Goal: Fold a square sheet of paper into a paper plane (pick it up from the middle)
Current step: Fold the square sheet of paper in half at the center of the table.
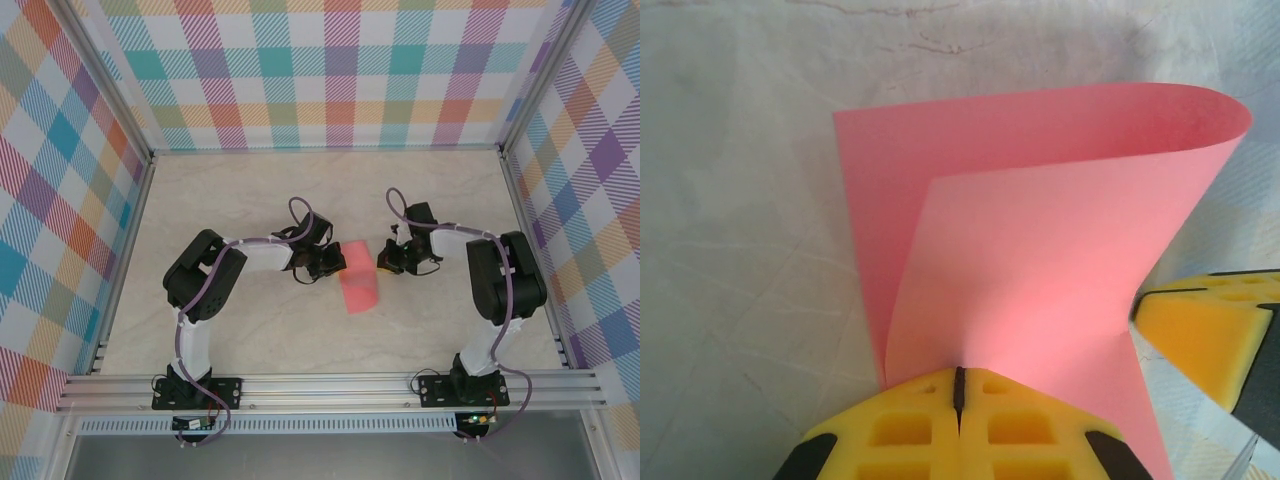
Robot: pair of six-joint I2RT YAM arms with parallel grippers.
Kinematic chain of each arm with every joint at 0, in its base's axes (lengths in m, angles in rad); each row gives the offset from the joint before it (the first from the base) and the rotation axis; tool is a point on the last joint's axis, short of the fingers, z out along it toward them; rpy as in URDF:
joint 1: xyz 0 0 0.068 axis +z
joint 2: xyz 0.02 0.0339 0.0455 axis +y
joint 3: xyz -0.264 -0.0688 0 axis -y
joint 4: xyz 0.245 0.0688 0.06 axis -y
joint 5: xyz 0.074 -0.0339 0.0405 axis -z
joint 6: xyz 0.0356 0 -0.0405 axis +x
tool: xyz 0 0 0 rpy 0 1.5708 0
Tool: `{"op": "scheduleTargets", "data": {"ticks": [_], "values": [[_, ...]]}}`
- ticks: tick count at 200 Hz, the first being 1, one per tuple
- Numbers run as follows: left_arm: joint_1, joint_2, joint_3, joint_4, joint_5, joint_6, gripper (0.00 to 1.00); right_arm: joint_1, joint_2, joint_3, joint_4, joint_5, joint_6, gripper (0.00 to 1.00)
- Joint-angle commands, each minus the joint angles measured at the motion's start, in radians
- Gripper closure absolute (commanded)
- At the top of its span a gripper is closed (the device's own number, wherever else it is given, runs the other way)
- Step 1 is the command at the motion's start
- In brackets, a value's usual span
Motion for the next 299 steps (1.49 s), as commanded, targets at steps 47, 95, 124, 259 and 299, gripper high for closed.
{"op": "scheduleTargets", "data": {"ticks": [47,95,124,259,299], "values": [[-0.008,0.163,-0.114,-0.333,-0.169,0.018,1.0,0.065,-0.074,0.049,0.022,-0.049,0.031,1.0],[-0.008,0.169,-0.102,-0.352,-0.168,0.038,1.0,0.127,0.108,0.159,0.064,-0.213,-0.013,1.0],[-0.007,0.171,-0.101,-0.359,-0.175,0.04,1.0,0.125,0.151,0.177,0.051,-0.166,-0.043,1.0],[-0.009,0.171,-0.159,-0.343,-0.195,0.064,1.0,-0.029,-0.01,-0.001,0.174,0.083,0.076,1.0],[-0.012,0.175,-0.141,-0.349,-0.193,0.068,1.0,0.074,-0.02,0.009,0.253,-0.017,0.074,1.0]]}}
